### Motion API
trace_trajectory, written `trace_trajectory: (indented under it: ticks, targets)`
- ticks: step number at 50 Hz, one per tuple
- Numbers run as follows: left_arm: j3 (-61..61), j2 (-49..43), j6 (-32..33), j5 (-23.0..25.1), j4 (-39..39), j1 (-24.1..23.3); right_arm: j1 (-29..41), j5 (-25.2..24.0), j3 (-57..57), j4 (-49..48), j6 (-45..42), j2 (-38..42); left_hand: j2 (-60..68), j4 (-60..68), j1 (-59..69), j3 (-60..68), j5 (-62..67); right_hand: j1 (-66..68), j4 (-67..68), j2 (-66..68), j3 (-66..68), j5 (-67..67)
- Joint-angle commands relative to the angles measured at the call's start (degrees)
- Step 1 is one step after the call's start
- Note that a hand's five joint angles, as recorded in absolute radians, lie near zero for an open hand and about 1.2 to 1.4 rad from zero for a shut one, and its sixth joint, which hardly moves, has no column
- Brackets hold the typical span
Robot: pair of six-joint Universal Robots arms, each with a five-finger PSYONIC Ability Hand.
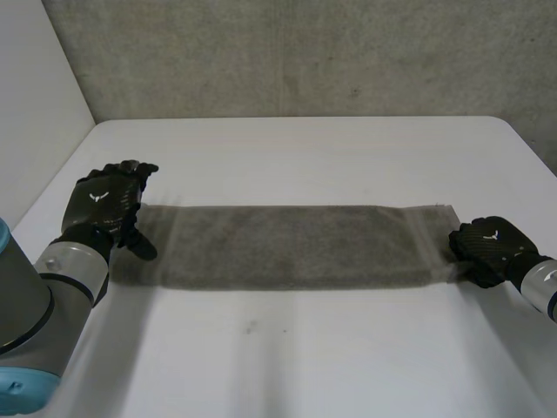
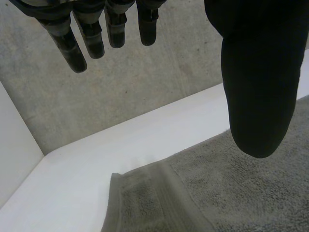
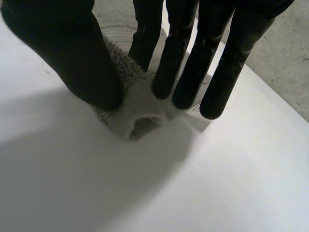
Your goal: Fold the towel.
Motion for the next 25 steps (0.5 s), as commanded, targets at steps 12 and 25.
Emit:
trace_trajectory:
  ticks: [12,25]
  targets:
    - [-0.07,0.43,0.17,-0.17,-0.13,-0.09,-12.71,10.67,-6.96,3.57,-8.68,-2.80,0.49,0.32,-0.52,0.43,-1.71,22.80,21.63,21.61,21.67,24.64]
    - [-0.07,1.66,0.25,-0.25,-0.30,-0.36,6.00,11.99,-16.28,6.31,2.63,-9.83,0.49,0.32,-0.52,0.43,-1.71,22.80,21.63,21.61,21.67,24.64]
